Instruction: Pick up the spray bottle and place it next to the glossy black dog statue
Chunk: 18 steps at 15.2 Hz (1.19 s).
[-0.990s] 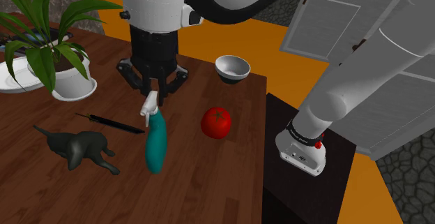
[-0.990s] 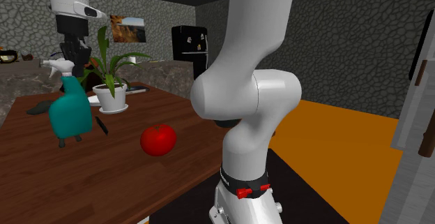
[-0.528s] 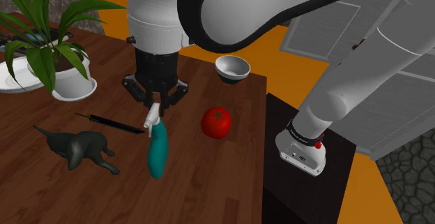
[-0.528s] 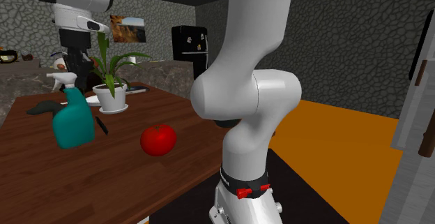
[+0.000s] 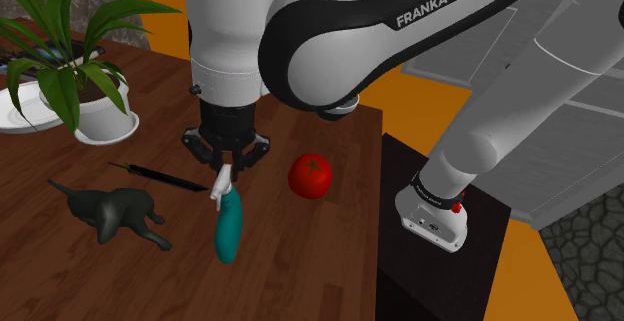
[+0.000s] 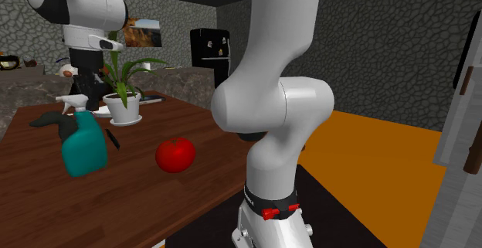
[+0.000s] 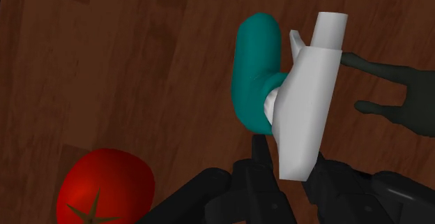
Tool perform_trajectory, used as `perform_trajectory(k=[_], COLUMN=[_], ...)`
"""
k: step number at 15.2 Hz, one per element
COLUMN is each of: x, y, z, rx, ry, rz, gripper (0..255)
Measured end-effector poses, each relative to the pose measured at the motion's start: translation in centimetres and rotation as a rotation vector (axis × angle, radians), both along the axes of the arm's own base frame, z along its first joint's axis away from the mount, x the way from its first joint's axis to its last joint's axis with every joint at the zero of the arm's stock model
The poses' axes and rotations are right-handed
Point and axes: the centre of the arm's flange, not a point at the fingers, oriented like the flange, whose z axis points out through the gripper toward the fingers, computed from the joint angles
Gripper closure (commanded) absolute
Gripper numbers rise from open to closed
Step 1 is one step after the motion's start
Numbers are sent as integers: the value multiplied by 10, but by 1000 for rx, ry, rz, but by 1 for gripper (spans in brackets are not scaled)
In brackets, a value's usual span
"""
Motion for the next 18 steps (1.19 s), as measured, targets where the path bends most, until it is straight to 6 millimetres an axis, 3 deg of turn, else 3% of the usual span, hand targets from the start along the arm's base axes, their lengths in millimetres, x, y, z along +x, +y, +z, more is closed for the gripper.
perform_trajectory(k=[3,8,9,15,18], x=[0,1,1,1,-1], y=[0,0,0,0,-4], z=[-13,-16,-16,-16,9], rx=[0,0,0,1,1], ry=[0,0,0,-1,-2], rz=[0,0,0,0,-1], gripper=[255,255,0,0,0])
